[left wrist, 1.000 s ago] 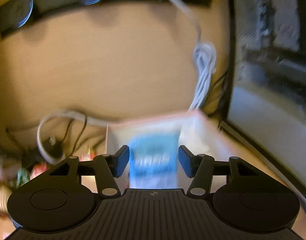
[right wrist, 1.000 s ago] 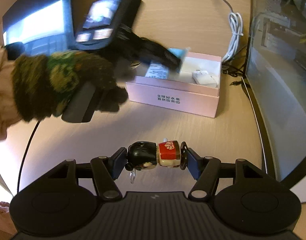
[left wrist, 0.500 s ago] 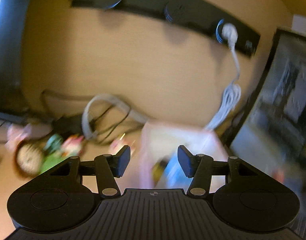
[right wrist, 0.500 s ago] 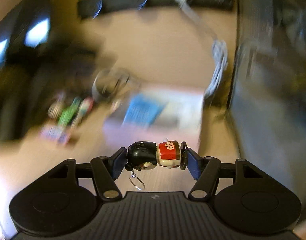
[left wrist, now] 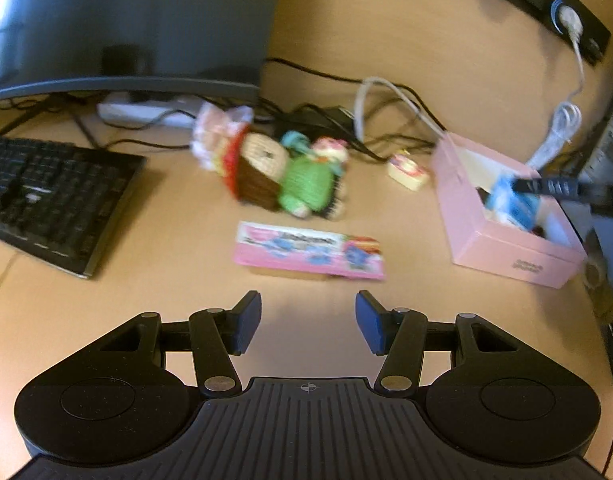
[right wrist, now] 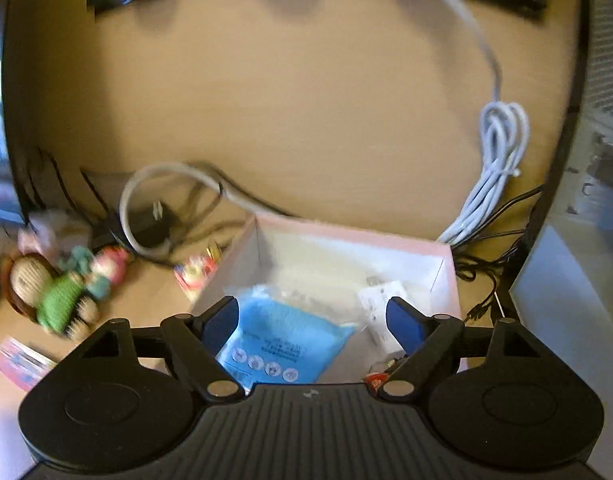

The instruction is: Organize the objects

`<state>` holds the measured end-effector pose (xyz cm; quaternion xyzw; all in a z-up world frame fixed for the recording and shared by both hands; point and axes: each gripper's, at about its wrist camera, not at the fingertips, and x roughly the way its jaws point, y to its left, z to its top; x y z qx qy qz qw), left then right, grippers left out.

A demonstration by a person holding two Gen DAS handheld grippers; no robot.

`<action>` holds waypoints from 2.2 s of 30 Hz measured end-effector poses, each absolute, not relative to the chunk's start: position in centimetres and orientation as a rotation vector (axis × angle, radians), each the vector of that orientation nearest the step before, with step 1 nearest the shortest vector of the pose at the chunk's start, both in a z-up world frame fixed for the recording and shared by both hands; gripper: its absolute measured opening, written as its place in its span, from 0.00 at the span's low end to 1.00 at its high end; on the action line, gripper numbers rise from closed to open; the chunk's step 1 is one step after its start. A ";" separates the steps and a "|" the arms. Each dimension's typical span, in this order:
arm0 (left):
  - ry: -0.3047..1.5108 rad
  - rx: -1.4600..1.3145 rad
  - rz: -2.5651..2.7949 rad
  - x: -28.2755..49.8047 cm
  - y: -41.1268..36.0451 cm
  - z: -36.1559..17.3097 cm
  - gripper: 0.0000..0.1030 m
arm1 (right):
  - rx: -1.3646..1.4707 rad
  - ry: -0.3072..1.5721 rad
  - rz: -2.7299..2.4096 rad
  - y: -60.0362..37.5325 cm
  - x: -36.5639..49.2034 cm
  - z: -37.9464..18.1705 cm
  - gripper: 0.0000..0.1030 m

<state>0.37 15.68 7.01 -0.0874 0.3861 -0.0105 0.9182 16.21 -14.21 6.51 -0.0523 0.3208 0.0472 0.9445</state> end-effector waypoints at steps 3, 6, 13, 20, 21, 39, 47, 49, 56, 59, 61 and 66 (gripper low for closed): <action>0.776 -0.236 0.017 1.2 18.0 7.4 0.55 | -0.166 0.649 0.006 -14.7 15.9 5.8 0.80; 0.760 -0.321 0.041 3.6 19.8 7.2 0.55 | -0.211 0.689 -0.069 -15.2 15.9 5.5 0.80; 0.686 -0.472 0.187 11.5 20.0 6.2 0.55 | -0.238 0.618 0.082 -11.2 13.3 8.6 0.80; 0.646 -0.469 0.384 15.6 17.1 4.7 0.62 | -0.192 0.646 0.190 -8.5 9.7 9.2 0.80; 0.631 -0.450 0.397 15.9 16.6 4.4 0.64 | -0.180 0.657 0.198 -8.5 9.1 9.0 0.80; 0.774 -0.225 0.423 19.9 12.6 2.5 0.70 | -0.147 0.704 0.257 -11.6 4.1 7.7 0.80; 0.845 -0.146 0.242 17.1 12.8 2.5 0.70 | -0.132 0.726 0.241 -13.1 2.7 7.4 0.80; 0.850 -0.168 0.167 14.7 13.8 2.5 0.70 | -0.123 0.731 0.248 -12.9 3.0 7.3 0.80; 0.870 -0.120 0.043 8.1 20.1 2.8 0.69 | -0.145 0.691 0.350 -7.8 5.2 7.9 0.80; 0.889 -0.146 0.056 6.2 23.8 3.0 0.69 | -0.158 0.658 0.428 -3.7 7.2 8.3 0.80; 0.894 -0.155 0.068 5.0 25.7 3.0 0.69 | -0.182 0.638 0.474 -0.5 8.8 8.2 0.80; 0.895 -0.200 0.010 2.3 29.3 3.4 0.69 | -0.308 0.557 0.565 9.7 13.4 6.2 0.80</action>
